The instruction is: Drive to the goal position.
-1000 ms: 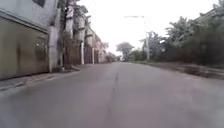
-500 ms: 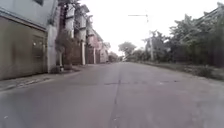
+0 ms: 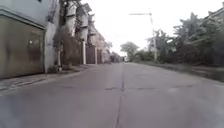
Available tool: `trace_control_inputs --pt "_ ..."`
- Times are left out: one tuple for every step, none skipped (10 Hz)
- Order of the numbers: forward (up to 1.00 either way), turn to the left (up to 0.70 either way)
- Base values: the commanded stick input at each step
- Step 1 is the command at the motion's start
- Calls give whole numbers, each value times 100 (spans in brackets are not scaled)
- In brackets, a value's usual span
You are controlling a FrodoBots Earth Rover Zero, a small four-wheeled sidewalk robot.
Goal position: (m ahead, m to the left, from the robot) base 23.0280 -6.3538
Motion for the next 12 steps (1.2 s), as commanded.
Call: trace_control_inputs --pt "100 8" --pt "100 8" --pt "100 8" --pt "100 8" --pt "100 8" --pt "100 8" --pt "100 8" --pt "100 8" --pt "100 0" --pt "100 -25" --pt "100 -32" --pt "100 -32"
